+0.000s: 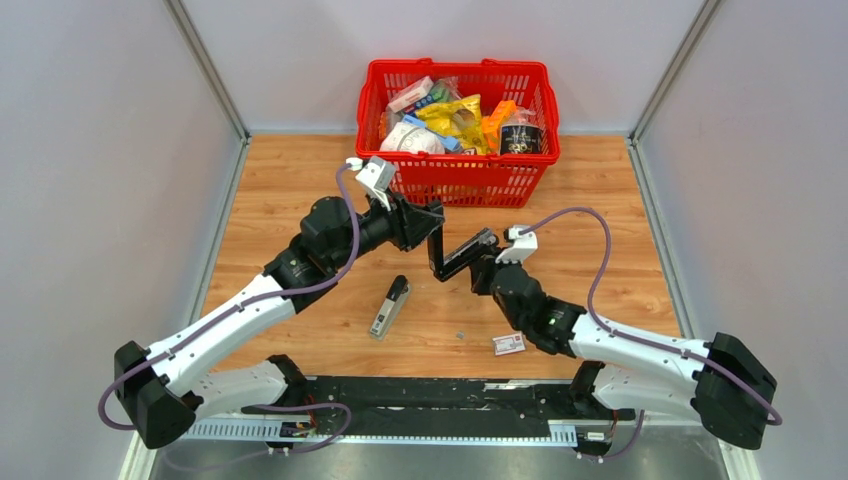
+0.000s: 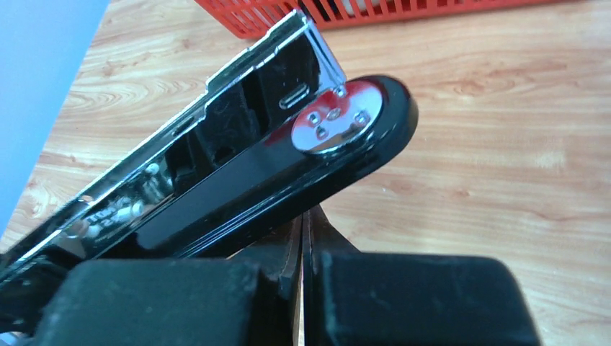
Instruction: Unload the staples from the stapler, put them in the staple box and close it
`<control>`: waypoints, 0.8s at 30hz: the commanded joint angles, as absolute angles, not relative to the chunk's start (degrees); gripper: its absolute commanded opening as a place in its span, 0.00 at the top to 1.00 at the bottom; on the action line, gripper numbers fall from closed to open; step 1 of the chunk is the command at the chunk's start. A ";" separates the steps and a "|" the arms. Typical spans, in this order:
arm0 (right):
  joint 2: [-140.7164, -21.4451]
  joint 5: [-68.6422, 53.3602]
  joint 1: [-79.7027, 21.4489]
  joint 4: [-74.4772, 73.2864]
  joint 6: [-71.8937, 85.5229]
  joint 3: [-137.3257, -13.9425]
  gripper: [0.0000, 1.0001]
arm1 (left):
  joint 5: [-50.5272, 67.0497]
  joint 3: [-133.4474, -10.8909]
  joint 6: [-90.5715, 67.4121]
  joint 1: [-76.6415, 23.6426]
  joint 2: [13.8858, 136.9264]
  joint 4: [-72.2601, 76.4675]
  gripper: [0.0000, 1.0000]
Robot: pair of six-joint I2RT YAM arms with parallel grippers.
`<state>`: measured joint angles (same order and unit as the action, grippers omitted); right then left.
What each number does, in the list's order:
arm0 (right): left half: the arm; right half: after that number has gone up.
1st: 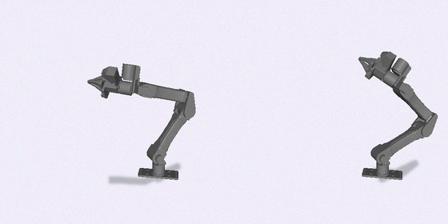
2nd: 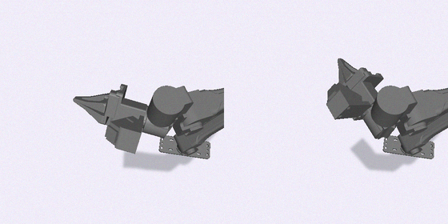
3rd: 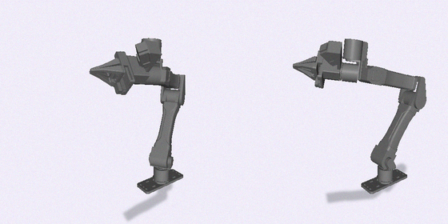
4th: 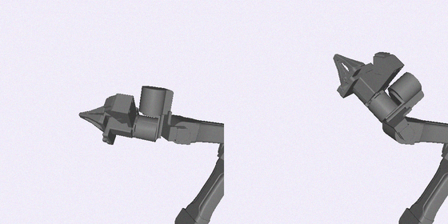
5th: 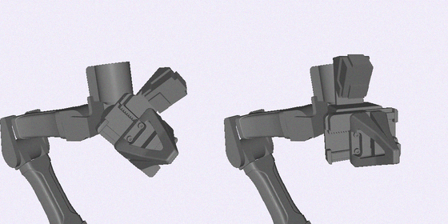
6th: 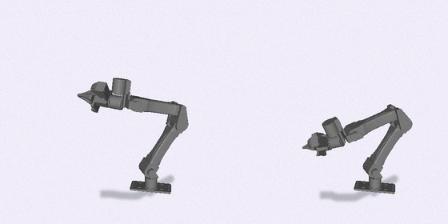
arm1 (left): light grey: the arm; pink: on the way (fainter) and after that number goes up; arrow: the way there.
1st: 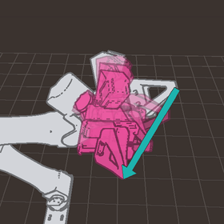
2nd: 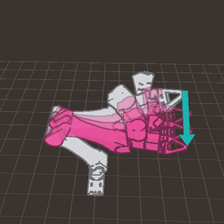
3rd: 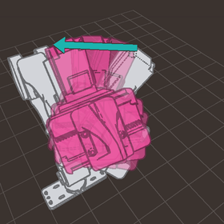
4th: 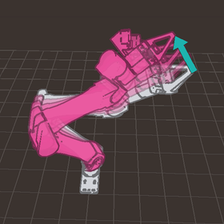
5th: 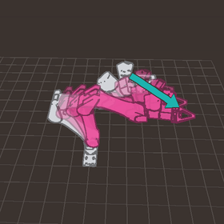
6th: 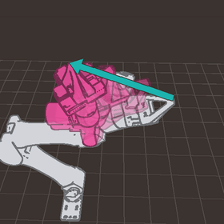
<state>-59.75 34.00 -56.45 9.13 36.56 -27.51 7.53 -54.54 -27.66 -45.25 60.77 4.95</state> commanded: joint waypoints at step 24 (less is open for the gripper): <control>-44.49 25.59 -54.67 3.35 16.18 -35.68 1.00 | 23.54 -53.62 -29.97 -45.62 63.72 17.13 1.00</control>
<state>-48.45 25.69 -55.42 7.68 20.01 -33.47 17.32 -53.84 -29.61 -45.36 64.95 7.33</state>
